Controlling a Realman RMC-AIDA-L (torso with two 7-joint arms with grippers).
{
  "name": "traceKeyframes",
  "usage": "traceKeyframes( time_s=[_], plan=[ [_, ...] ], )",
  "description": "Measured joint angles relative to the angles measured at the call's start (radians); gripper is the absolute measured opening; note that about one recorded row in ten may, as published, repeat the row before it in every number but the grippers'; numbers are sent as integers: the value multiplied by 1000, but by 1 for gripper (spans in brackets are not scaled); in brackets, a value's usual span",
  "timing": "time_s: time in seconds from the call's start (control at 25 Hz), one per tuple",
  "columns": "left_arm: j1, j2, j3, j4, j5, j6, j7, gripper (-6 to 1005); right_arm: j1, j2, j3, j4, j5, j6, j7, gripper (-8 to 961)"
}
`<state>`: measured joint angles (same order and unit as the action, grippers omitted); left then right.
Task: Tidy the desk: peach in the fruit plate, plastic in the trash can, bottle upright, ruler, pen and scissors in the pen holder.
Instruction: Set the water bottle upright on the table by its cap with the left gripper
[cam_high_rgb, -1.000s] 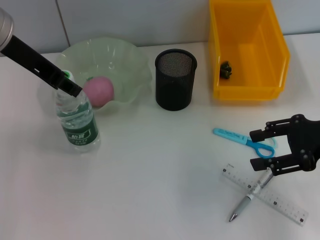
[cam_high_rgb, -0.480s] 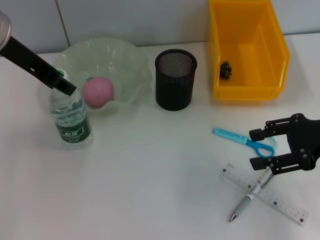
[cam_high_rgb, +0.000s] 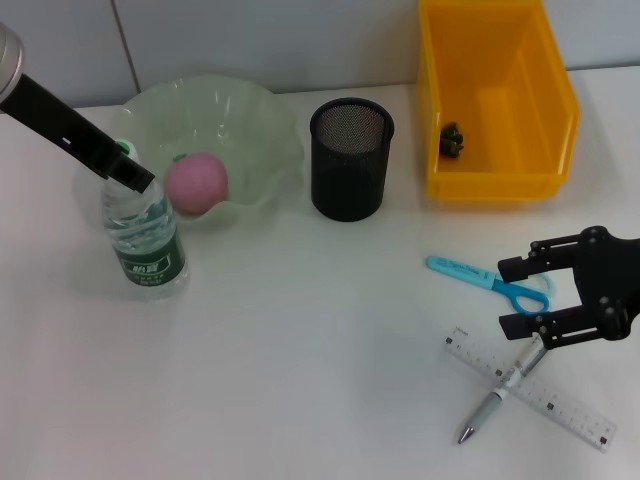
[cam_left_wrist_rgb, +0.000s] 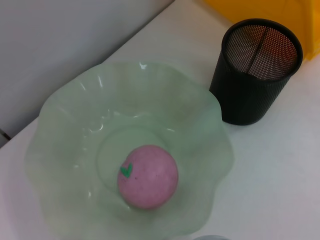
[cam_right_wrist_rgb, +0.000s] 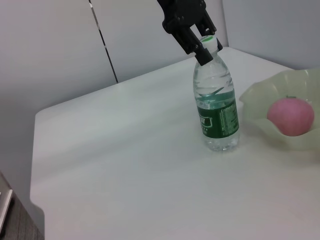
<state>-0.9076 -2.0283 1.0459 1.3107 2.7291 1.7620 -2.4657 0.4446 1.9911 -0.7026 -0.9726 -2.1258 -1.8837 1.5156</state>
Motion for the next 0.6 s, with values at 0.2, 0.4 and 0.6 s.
traceKeyframes(
  time_s=[0.2, 0.4, 0.6],
  plan=[
    [1, -2, 0, 0, 0, -2, 2, 448, 0, 0, 0, 0, 0, 0, 0, 709],
    [3, -3, 2, 0, 0, -5, 2, 448, 0, 0, 0, 0, 0, 0, 0, 710],
    [8, -4, 1, 3, 0, -9, 5, 449, 0, 0, 0, 0, -1, 0, 0, 710]
  ],
)
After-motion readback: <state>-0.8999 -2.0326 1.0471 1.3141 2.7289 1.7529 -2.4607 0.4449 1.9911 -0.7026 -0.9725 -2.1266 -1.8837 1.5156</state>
